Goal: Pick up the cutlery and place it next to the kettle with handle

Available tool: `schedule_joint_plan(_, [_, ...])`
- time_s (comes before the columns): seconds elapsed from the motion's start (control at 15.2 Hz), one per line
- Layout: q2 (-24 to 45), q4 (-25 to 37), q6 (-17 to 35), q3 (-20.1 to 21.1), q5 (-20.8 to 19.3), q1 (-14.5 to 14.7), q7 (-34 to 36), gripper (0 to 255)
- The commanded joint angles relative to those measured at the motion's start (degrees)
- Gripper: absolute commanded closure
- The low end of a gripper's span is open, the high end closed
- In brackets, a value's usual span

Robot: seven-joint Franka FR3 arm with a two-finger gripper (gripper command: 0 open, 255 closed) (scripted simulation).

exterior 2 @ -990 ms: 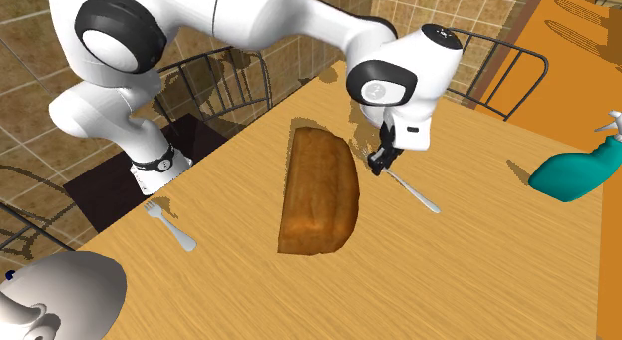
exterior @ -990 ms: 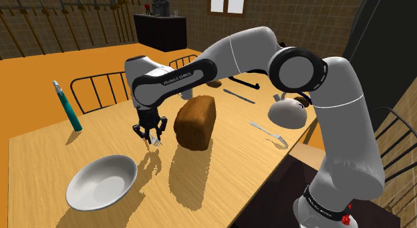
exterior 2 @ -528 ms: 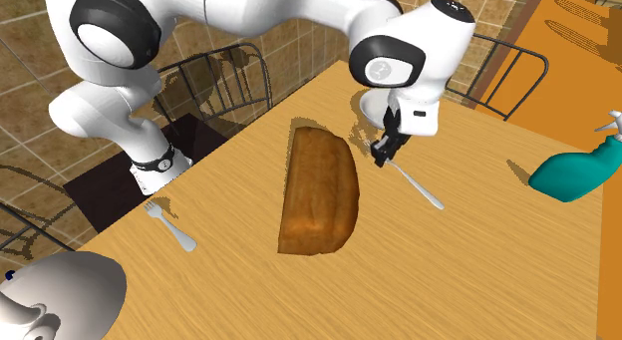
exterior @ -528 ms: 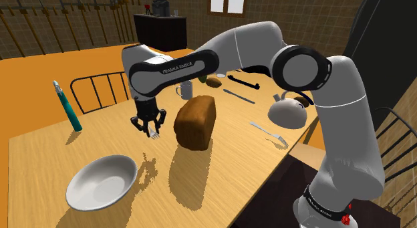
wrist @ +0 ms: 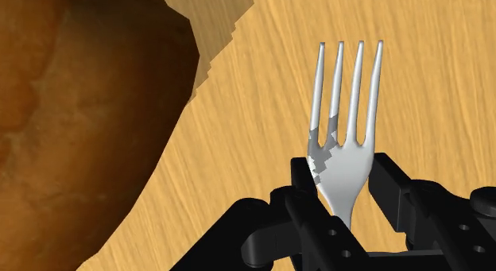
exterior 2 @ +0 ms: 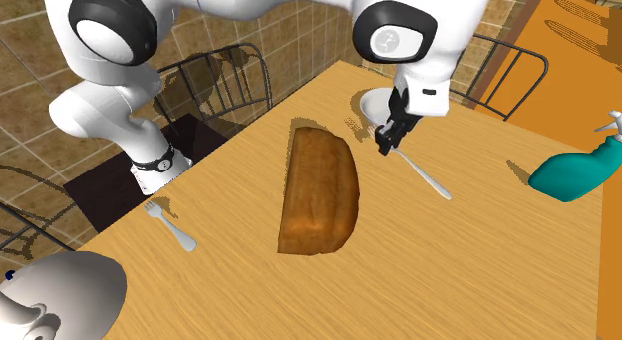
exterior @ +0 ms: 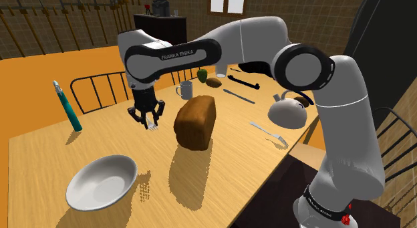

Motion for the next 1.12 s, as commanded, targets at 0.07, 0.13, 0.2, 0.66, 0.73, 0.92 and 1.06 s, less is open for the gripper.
schedule_joint_plan(0.07, [-0.24, 1.9, -2.13, 0.08, 0.12, 0.13, -0.1, 255])
schedule_joint_plan(0.13, [-0.25, 2.67, -2.9, 0.1, 0.13, 0.22, -0.12, 255])
schedule_joint_plan(0.2, [-0.23, 3.48, -3.68, 0.12, 0.14, 0.31, -0.13, 255])
schedule_joint_plan(0.66, [0.43, 10.03, -9.5, 0.17, 0.0, 1.2, -0.21, 255])
schedule_joint_plan(0.73, [0.62, 11.13, -10.4, 0.16, -0.05, 1.37, -0.21, 255])
schedule_joint_plan(0.92, [1.38, 14.73, -13.21, 0.13, -0.27, 1.97, -0.23, 255])
schedule_joint_plan(1.06, [2.07, 17.46, -15.23, 0.08, -0.47, 2.46, -0.25, 255])
